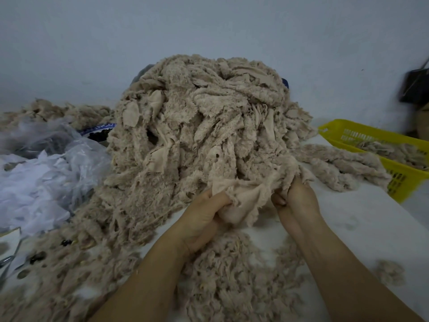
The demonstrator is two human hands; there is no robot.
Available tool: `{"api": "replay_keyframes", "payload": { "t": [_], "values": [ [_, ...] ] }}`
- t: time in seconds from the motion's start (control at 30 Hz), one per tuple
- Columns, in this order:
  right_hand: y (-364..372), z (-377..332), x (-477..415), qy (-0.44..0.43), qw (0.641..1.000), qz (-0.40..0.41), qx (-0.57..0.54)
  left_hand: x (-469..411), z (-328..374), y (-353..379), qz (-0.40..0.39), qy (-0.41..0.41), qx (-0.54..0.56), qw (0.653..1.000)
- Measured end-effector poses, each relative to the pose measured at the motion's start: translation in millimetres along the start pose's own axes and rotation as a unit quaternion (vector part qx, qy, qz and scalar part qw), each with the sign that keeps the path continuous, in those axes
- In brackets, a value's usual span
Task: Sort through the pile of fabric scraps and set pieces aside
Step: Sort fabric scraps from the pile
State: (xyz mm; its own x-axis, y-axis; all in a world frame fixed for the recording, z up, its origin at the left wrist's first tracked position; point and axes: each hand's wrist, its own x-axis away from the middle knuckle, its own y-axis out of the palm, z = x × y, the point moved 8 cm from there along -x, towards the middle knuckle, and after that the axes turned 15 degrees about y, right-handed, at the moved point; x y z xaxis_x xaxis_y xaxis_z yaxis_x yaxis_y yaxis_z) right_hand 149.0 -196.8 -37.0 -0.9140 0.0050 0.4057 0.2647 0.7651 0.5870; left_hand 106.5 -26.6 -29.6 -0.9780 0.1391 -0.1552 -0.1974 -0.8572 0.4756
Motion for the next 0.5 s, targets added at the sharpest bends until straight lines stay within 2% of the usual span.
{"api": "replay_keyframes", "payload": {
  "t": [0.1,0.17,0.27,0.33,0.4,0.43,0.5],
  "values": [
    [-4.6,-3.0,-1.6,0.000,1.000,0.014,-0.027,-2.7,-2.8,-6.4,0.026,-0.006,-0.050,0.998],
    [-5.5,-4.9,-2.1,-0.010,1.000,0.022,-0.007,-4.8,-2.6,-8.4,0.040,0.003,-0.073,0.997],
    [6.2,-4.9,4.8,-0.063,0.983,0.009,0.170,-5.8,2.1,-10.0,0.052,0.022,-0.086,0.995],
    [30.4,5.7,16.6,-0.090,0.954,-0.082,0.273,-6.1,3.6,-11.8,0.057,0.020,-0.083,0.995],
    [49.3,25.0,26.6,-0.078,0.916,-0.167,0.357,-5.1,2.5,-11.7,0.058,0.013,-0.045,0.997],
    [52.9,34.4,28.6,-0.067,0.893,-0.177,0.409,-4.9,1.9,-13.3,0.066,0.011,-0.036,0.997],
    [51.7,41.1,26.5,-0.069,0.843,-0.146,0.513,-5.2,4.0,-20.0,0.093,0.024,-0.071,0.993]
  ]
}}
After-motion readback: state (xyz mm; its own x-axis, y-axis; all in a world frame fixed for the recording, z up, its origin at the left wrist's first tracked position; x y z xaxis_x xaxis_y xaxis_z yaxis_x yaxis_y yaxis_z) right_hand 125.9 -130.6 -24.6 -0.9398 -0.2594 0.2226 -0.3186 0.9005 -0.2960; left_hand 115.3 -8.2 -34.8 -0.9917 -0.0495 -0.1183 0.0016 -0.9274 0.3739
